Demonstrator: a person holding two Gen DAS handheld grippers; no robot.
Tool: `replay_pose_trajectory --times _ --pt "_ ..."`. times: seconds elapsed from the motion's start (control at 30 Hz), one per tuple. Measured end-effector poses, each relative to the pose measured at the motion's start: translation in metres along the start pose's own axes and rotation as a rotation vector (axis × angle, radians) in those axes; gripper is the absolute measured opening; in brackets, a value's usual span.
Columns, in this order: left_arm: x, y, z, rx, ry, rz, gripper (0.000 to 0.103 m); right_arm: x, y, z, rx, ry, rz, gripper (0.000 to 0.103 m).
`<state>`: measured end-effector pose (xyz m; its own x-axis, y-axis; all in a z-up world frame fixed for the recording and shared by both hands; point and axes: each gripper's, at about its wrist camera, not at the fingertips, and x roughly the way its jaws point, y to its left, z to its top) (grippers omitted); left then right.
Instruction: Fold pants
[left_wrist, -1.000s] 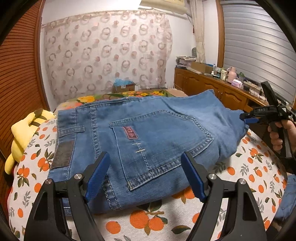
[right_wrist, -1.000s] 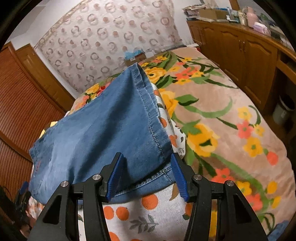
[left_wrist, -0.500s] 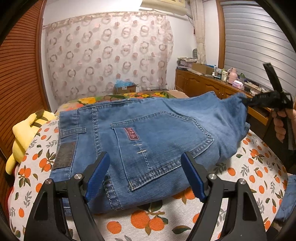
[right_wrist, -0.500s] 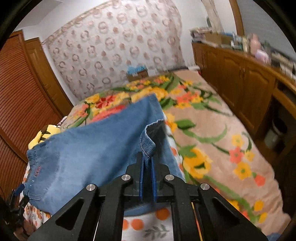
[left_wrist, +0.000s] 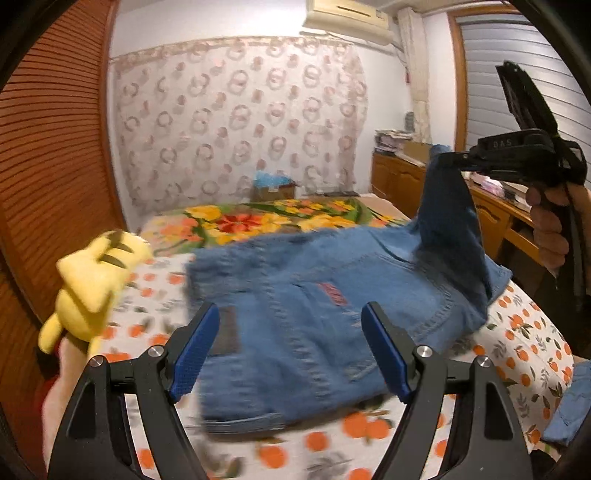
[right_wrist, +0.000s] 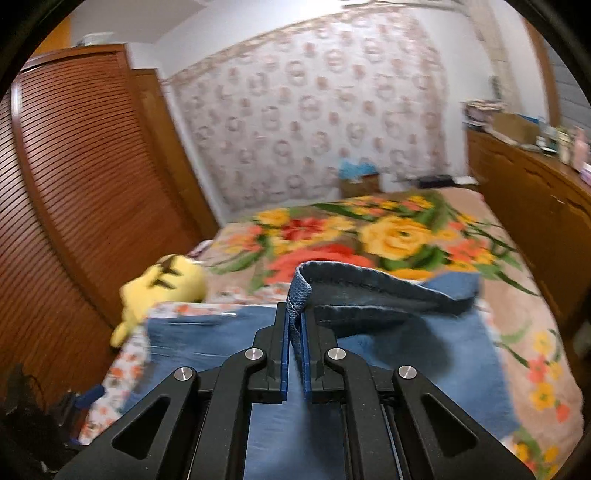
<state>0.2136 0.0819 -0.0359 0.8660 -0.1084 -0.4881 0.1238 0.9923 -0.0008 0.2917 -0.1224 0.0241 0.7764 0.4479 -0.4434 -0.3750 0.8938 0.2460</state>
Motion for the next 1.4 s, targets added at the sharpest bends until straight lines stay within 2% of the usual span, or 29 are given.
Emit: replay_pose_trajectory --times 0.27,0.33,0.4,0.5,0.63,0.7,0.8,0.87,0.9,0.97,1.1,1.23,1.4 --pt "-0.026 0.069 -0.002 -0.093 -0.015 0.074 0.08 0.015 0.11 -0.021 -0.069 0.053 0.259 0.005" --pt "-0.027 0.081 -0.006 -0.113 -0.009 0.089 0.08 0.022 0.121 -0.033 -0.084 0.09 0.298 0.005" --pt "-0.028 0.093 -0.01 -0.136 -0.002 0.095 0.08 0.029 0.127 -0.05 -0.106 0.139 0.301 0.005" --pt "-0.026 0.099 -0.015 -0.136 0.006 0.109 0.08 0.042 0.119 -0.072 -0.11 0.205 0.309 0.006" --pt "-0.02 0.098 -0.015 -0.136 0.013 0.099 0.08 0.051 0.106 -0.096 -0.158 0.284 0.272 0.007" --pt "-0.019 0.094 -0.014 -0.129 0.015 0.091 0.08 0.049 0.107 -0.101 -0.18 0.292 0.266 0.011" --pt "-0.015 0.084 -0.012 -0.115 0.018 0.065 0.08 0.041 0.098 -0.096 -0.2 0.276 0.247 0.026" --pt "-0.013 0.074 -0.011 -0.106 0.02 0.045 0.08 0.034 0.1 -0.089 -0.211 0.263 0.243 0.042" --pt "-0.012 0.069 -0.01 -0.101 0.02 0.035 0.08 0.029 0.097 -0.088 -0.216 0.255 0.242 0.044" --pt "-0.012 0.062 -0.01 -0.093 0.02 0.018 0.08 0.019 0.1 -0.087 -0.225 0.231 0.224 0.045" --pt "-0.004 0.046 -0.009 -0.073 0.039 -0.015 0.08 -0.012 0.081 -0.086 -0.215 0.185 0.167 0.045" --pt "0.001 0.032 -0.006 -0.058 0.038 -0.043 0.08 -0.021 0.058 -0.084 -0.206 0.164 0.091 0.045" --pt "-0.001 0.021 -0.003 -0.045 0.015 -0.072 0.08 -0.019 0.049 -0.085 -0.201 0.162 0.02 0.045"
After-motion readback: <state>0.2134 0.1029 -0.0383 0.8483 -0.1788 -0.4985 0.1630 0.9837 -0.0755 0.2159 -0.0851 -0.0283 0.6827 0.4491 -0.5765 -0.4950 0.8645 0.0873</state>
